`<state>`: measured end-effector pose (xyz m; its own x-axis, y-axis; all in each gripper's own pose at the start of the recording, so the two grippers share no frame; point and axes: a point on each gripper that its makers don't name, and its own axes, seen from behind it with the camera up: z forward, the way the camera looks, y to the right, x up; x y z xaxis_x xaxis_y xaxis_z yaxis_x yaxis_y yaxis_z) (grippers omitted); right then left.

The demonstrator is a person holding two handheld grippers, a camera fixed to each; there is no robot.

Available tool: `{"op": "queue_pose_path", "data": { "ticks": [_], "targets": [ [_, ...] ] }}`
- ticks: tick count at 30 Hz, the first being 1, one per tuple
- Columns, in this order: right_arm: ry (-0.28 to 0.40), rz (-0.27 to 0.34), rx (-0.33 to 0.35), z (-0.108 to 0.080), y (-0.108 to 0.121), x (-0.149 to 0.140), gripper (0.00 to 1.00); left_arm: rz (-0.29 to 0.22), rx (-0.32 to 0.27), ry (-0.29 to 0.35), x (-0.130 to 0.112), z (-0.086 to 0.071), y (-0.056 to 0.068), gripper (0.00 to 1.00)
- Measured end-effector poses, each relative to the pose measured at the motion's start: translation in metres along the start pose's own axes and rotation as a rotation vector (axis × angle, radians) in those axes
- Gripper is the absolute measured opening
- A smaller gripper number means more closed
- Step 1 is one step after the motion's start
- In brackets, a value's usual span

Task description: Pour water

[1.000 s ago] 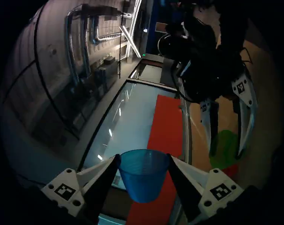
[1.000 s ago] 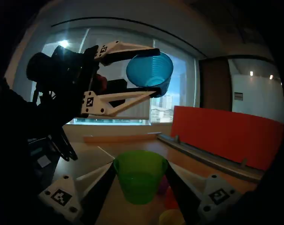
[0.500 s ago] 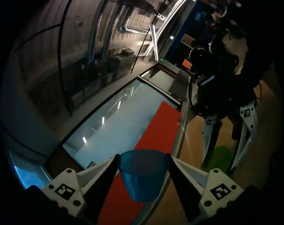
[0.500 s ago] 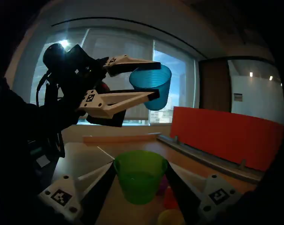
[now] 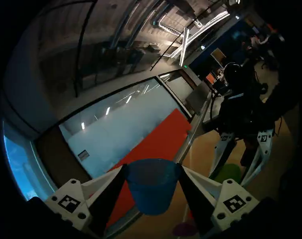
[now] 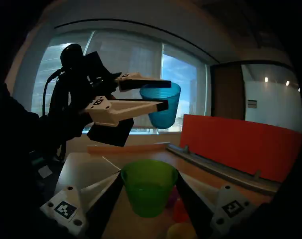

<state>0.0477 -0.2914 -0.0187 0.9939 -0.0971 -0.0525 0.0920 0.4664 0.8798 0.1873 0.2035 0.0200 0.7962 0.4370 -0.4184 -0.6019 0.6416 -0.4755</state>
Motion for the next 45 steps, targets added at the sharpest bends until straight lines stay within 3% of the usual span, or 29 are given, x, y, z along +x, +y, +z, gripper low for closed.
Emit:
{"op": "queue_pose_path", "data": {
  "ticks": [9, 20, 23, 32, 45],
  "targets": [
    [0.004, 0.002, -0.007, -0.003, 0.003, -0.003, 0.91, -0.229, -0.016, -0.017, -0.014, 0.0, -0.002, 0.89],
    [0.007, 0.002, -0.011, -0.004, 0.005, -0.002, 0.91, -0.442, -0.022, -0.01, -0.025, 0.003, -0.005, 0.89],
    [0.006, 0.002, -0.012, -0.004, 0.006, -0.002, 0.91, -0.467, -0.028, -0.01, -0.027, 0.002, -0.004, 0.89],
    [-0.001, 0.01, -0.017, -0.004, 0.006, 0.0, 0.91, -0.477, -0.037, -0.039, -0.037, 0.001, 0.003, 0.89],
    [-0.044, 0.04, -0.055, -0.024, 0.018, -0.013, 0.91, -0.514, -0.033, -0.129, -0.083, -0.005, 0.019, 0.89]
  ]
}}
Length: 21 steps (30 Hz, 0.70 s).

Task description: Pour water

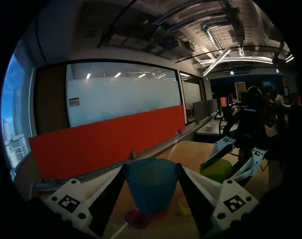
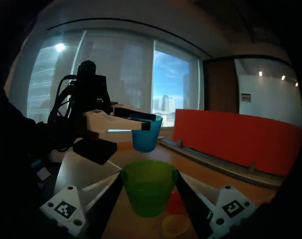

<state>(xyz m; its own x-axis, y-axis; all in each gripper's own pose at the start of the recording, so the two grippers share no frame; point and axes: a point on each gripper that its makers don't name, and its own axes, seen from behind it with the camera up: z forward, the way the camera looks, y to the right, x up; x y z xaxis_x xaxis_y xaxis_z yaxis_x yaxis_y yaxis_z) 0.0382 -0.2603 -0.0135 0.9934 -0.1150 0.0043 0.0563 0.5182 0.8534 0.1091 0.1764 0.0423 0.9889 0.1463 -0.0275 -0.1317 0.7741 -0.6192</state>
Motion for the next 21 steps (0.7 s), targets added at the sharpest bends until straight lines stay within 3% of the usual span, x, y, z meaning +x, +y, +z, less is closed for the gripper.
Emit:
{"op": "queue_pose_path", "data": {
  "ticks": [9, 21],
  "targets": [
    [-0.043, 0.006, -0.033, -0.018, 0.011, -0.017, 0.91, -0.015, 0.005, -0.047, -0.03, 0.0, -0.003, 0.89],
    [-0.117, 0.015, -0.029, -0.025, 0.012, -0.049, 0.91, -0.019, -0.006, -0.136, -0.077, 0.004, 0.002, 0.89]
  ]
}}
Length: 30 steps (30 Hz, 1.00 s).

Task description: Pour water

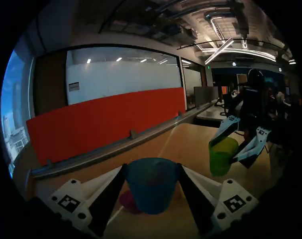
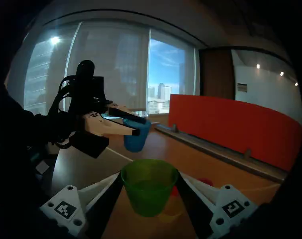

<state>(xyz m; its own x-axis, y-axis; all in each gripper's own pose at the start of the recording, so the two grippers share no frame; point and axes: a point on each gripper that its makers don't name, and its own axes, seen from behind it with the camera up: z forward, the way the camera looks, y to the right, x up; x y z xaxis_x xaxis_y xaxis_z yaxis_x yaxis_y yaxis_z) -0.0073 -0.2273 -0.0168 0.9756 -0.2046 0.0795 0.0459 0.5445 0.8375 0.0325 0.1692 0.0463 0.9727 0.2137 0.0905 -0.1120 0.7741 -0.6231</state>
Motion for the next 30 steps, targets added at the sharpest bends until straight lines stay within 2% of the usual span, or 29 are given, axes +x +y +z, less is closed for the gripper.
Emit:
{"op": "queue_pose_path", "data": {
  "ticks": [8, 17, 30],
  "targets": [
    [-0.072, 0.007, 0.017, 0.002, -0.002, -0.026, 0.91, 0.009, -0.02, -0.082, -0.032, 0.009, 0.005, 0.9],
    [-0.147, 0.028, 0.031, 0.004, -0.002, -0.054, 0.91, 0.034, -0.042, -0.211, -0.076, 0.017, 0.01, 0.9],
    [-0.224, 0.044, 0.031, 0.011, 0.002, -0.084, 0.91, 0.092, -0.09, -0.338, -0.123, 0.025, 0.016, 0.9]
  ]
}}
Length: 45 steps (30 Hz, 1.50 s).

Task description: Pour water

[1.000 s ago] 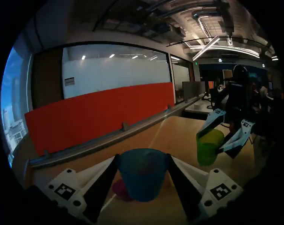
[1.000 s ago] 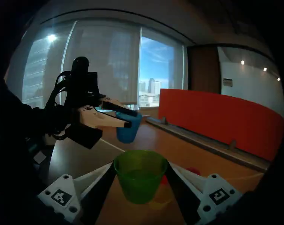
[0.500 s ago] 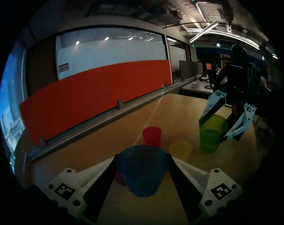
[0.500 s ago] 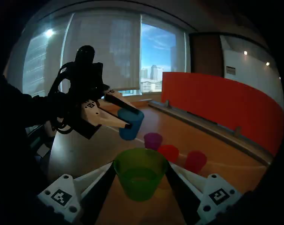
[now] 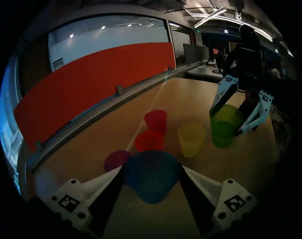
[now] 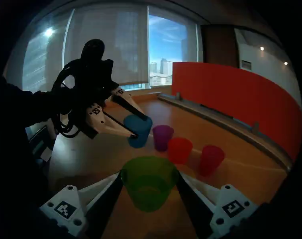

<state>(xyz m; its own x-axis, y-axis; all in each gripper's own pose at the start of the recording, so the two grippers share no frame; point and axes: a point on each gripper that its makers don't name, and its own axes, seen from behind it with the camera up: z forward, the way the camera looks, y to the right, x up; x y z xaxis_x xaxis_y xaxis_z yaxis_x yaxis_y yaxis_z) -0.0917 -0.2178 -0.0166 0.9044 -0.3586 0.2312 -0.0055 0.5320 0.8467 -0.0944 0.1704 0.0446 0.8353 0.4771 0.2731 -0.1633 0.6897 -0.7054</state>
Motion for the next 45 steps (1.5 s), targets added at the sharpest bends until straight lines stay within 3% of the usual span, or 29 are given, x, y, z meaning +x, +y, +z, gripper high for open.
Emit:
{"op": "queue_pose_path", "data": {
  "ticks": [9, 20, 33, 45],
  "targets": [
    [-0.035, 0.009, 0.004, 0.007, 0.003, -0.015, 0.91, 0.021, -0.026, -0.062, -0.024, 0.016, 0.005, 0.9],
    [-0.049, 0.018, 0.009, 0.014, 0.006, -0.022, 0.91, -0.016, -0.053, -0.094, -0.043, 0.03, 0.008, 0.9],
    [-0.06, 0.029, 0.009, 0.019, 0.008, -0.028, 0.91, -0.059, -0.068, -0.099, -0.058, 0.033, 0.008, 0.9],
    [-0.07, 0.027, 0.003, 0.02, 0.005, -0.034, 0.92, -0.056, -0.065, -0.118, -0.069, 0.029, 0.005, 0.9]
  ]
}}
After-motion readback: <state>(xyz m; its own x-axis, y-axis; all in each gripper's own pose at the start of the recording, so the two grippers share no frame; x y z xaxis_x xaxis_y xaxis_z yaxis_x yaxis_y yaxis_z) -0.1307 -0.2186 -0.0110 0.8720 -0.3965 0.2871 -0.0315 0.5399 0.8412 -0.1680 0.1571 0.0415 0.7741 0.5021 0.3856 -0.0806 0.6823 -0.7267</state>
